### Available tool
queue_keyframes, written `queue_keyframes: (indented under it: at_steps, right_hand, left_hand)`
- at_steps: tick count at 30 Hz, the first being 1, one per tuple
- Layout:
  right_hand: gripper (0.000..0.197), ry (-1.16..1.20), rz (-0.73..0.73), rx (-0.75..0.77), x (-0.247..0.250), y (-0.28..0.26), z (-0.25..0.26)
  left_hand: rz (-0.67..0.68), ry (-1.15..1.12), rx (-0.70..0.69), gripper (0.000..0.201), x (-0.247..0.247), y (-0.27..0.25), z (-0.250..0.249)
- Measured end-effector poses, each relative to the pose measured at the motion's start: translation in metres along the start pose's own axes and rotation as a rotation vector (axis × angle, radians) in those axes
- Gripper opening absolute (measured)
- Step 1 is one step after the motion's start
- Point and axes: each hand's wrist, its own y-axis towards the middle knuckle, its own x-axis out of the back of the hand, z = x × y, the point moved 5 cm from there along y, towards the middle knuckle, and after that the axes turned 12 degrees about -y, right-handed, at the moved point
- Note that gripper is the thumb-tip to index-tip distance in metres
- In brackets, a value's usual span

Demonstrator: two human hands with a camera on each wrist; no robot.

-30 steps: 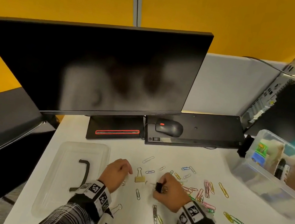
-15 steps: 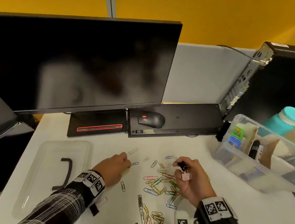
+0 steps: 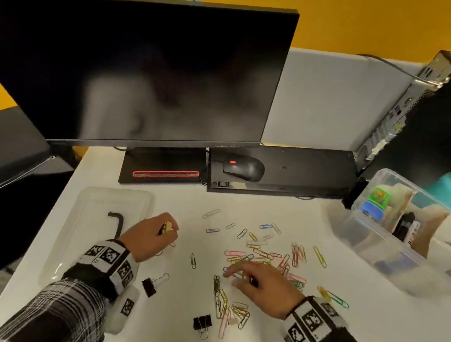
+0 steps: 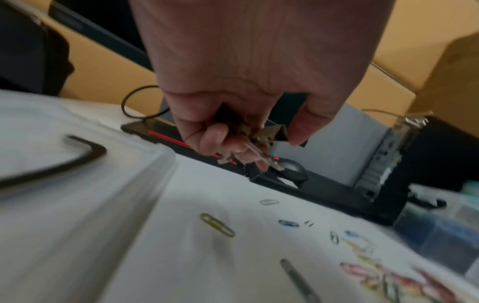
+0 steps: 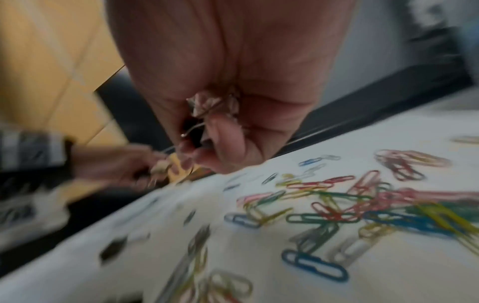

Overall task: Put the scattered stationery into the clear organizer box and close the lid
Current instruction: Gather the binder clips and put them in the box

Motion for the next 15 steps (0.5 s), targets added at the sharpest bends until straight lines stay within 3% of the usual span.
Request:
queue_keyframes:
  at_steps: [3, 7, 11, 15]
  right_hand:
    - [0.026, -0.328, 0.186, 0.128, -0.033, 0.006, 0.03]
    - [0.055, -0.547, 0.336, 0.196, -0.072, 0.012, 0.043]
    - [0.041, -0.645, 0.303, 0.244, -0.087, 0.015, 0.048]
    - [0.026, -0.648, 0.185, 0.206, -0.086, 0.021, 0.049]
  left_hand:
    - [0.044, 0.241, 0.097, 0.024, -0.001, -0.018, 0.02]
    - [0.128, 0.412, 0.194, 0.048, -0.014, -0.044, 0.039]
    - [0.131, 0.516, 0.204, 0.059, -0.029, -0.056, 0.048]
    - [0.101, 0.558, 0.179, 0.053, -0.035, -0.052, 0.048]
